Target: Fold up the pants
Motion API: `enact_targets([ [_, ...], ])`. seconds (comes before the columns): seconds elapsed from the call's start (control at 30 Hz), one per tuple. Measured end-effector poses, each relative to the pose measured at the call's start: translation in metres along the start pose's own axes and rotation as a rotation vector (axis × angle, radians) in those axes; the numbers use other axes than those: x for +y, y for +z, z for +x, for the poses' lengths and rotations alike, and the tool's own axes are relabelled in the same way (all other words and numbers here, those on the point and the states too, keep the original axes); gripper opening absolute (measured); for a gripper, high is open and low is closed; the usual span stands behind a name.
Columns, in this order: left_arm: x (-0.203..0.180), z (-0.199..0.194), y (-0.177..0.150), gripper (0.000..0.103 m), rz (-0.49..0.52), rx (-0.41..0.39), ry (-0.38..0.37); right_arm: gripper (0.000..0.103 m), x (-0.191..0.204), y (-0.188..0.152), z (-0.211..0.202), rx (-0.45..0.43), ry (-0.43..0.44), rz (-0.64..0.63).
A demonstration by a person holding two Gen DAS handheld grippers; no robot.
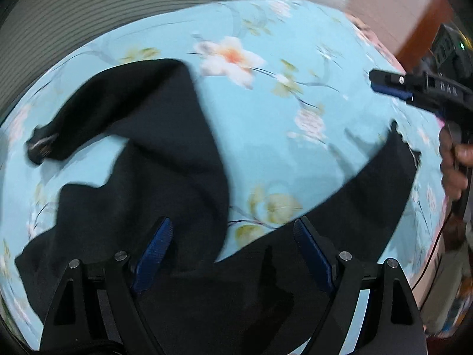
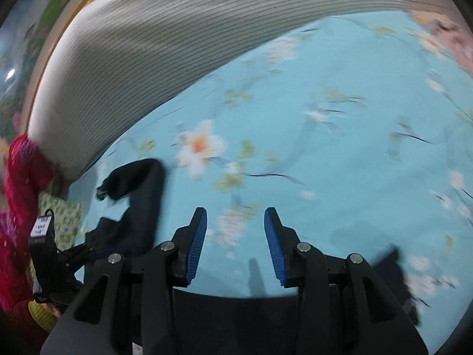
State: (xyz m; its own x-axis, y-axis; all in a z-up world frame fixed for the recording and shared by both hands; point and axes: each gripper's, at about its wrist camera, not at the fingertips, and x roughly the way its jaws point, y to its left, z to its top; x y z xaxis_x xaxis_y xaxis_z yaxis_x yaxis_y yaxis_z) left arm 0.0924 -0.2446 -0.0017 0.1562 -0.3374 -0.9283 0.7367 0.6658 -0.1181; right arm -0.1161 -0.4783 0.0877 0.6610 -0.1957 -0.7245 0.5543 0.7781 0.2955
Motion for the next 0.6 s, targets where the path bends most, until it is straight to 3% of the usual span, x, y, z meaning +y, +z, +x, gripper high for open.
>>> enact_targets([
  [0.23,0.08,-0.023,-0.019,0.085,-0.154,-0.023,0.09,0.042,0.089,0.01,0.057,0.09,0.126,-0.186],
  [0.33,0.108,-0.027,-0.025,0.085,-0.216,-0.03,0.119,0.042,0.144,0.014,0.091,0.132,0.182,-0.311],
  [0.5,0.145,-0.037,-0.03,0.086,-0.248,-0.045,0.141,0.052,0.227,0.007,0.147,0.168,0.186,-0.56],
  [0.6,0.155,-0.036,-0.031,0.086,-0.25,-0.03,0.131,0.056,0.269,0.001,0.179,0.169,0.146,-0.711],
])
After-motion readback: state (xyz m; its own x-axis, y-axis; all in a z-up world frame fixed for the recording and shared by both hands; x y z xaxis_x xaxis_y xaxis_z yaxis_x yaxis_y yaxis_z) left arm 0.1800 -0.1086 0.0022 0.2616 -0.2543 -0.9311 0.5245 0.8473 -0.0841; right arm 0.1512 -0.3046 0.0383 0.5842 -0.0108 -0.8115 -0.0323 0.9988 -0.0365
